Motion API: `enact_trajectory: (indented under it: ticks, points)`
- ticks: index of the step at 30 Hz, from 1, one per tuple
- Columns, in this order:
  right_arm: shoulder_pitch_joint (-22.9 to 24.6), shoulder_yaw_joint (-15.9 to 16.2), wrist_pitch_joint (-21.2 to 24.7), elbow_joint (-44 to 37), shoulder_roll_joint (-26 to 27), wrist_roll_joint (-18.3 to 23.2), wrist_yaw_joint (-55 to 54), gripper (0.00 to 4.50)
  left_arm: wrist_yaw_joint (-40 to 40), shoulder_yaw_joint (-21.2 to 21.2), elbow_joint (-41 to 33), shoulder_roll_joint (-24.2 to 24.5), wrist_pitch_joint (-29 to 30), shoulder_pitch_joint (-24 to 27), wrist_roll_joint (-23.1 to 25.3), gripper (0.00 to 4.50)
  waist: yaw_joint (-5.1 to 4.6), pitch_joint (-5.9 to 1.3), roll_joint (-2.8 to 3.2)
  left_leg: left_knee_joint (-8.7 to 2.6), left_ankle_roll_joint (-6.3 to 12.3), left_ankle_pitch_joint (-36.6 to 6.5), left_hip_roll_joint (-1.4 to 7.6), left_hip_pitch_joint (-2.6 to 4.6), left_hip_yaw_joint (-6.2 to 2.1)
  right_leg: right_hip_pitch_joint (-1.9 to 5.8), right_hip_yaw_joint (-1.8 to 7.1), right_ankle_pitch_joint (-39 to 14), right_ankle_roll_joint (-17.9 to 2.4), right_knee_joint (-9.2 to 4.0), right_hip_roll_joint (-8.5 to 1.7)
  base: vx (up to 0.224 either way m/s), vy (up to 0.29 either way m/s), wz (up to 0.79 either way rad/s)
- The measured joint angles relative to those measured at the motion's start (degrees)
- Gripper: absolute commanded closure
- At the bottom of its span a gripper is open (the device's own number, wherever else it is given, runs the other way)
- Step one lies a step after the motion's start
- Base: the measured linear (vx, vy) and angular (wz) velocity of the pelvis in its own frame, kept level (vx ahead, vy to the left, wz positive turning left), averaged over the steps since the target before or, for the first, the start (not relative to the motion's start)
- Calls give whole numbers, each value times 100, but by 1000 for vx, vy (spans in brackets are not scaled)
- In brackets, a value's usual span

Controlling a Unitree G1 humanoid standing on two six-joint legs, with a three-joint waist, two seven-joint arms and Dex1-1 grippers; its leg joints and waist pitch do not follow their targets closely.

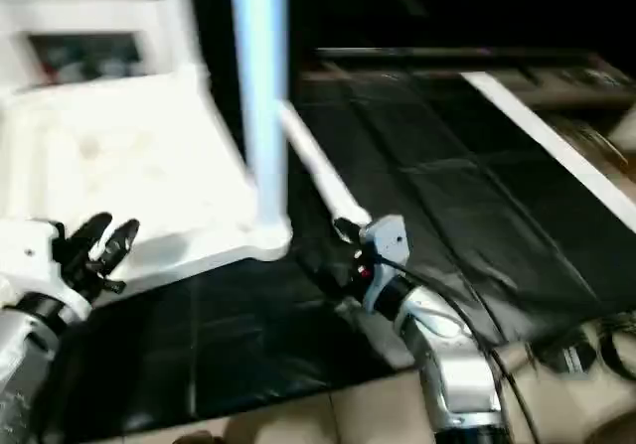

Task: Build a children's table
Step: Rotate leg to tighten

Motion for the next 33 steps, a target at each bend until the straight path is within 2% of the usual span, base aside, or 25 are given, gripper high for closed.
enact_trajectory:
  ticks: [1,2,3,4,5,6,7,8,9,11,13,14,16,19,22,24,26,31,33]
  points:
    - [-24,-26,-6,17,-69,1,-39,0,54,-59,-1,9,17,2,53,257,75,-24,-96,13,42,-24,-39,-18,45,12,-25,-25,114,18,-28,9,-167,61]
    - [-22,-77,1,56,-133,3,-67,0,87,-165,-17,14,18,22,106,257,186,-17,-82,107,185,-108,-16,11,111,21,-75,-47,130,5,-66,-23,-163,36]
    - [-21,-153,3,138,-161,4,-123,0,93,-245,-102,38,14,93,147,257,293,-20,-87,349,249,-145,-11,2,242,-5,-49,-44,135,6,-103,-21,-112,7]
    - [-11,-211,13,181,-159,5,-173,0,100,-264,-169,49,13,116,185,257,386,-22,-86,487,280,-164,-58,16,299,-23,29,-39,143,4,-107,-21,-112,7]
    - [-6,-270,99,211,-157,20,-233,0,116,-284,-233,69,12,116,242,257,438,-25,-82,562,314,-185,-113,31,325,-34,84,-30,153,-2,-118,-6,-51,5]
    - [-5,-339,221,231,-150,48,-354,0,126,-323,-307,123,-4,120,324,257,524,-29,-67,563,375,-221,-139,78,341,-43,153,-11,146,-1,-118,0,0,0]
    - [-5,-382,252,240,-114,68,-436,0,132,-321,-353,155,-10,127,371,257,564,-45,-21,441,401,-236,-96,129,333,-45,154,0,151,-10,-117,0,0,0]
    - [-6,-409,252,243,-91,109,-490,0,138,-315,-385,169,-13,127,401,257,576,-60,66,161,401,-237,0,211,349,-44,114,25,129,-13,-93,0,0,0]
    - [1,-436,247,270,-34,127,-531,0,141,-305,-397,189,-15,125,412,257,555,-70,127,123,88,-216,70,248,419,-44,85,47,144,-36,-93,-16,94,16]
    - [18,-323,163,277,82,108,-549,0,164,-248,-395,189,18,133,408,257,503,-57,151,119,57,-216,117,244,517,-3,117,99,155,-119,-91,-19,107,16]
    - [32,-240,-133,276,141,13,-682,0,223,-208,-396,217,52,117,404,257,419,-63,140,119,49,-226,109,248,586,18,184,146,200,-169,-104,-24,101,6]
    - [33,-258,-180,268,150,-1,-780,0,238,-205,-396,233,70,112,404,257,382,-67,133,118,49,-226,101,250,610,23,199,168,238,-188,-117,-29,82,0]
    - [53,-514,-28,193,329,257,-936,0,268,-211,-394,270,83,105,405,257,316,-70,126,111,49,-226,100,261,654,24,234,195,305,-223,-123,-32,63,-7]
    - [52,-625,99,179,259,362,-1018,0,264,-281,-380,270,77,69,404,257,188,-70,128,108,49,-225,98,265,674,15,259,199,322,-233,-123,0,0,0]
    - [37,-875,-70,159,353,271,-1538,0,239,-351,-239,213,53,-76,385,257,143,-60,184,102,48,-224,97,266,681,3,270,215,349,-233,-122,0,0,0]
    - [41,-935,161,-3,268,184,-1727,0,201,-409,-94,182,7,-128,356,257,96,-59,240,88,47,-224,91,267,690,-4,288,219,355,-233,-121,0,0,0]
    - [86,-937,283,-111,171,117,-1815,0,190,-477,18,136,-12,-140,333,257,66,-65,260,60,43,-220,86,270,706,-12,308,220,357,-232,-118,0,0,0]
    - [341,-891,572,-460,-32,100,-1767,0,215,-628,176,34,-46,-136,275,257,32,-68,263,17,53,-209,91,256,723,-39,324,205,336,-233,-104,0,0,0]
    - [374,-803,760,-546,-85,108,-1756,0,266,-685,176,8,-75,-134,317,257,24,-73,247,7,59,-212,90,243,735,-59,330,199,328,-233,-103,0,0,0]
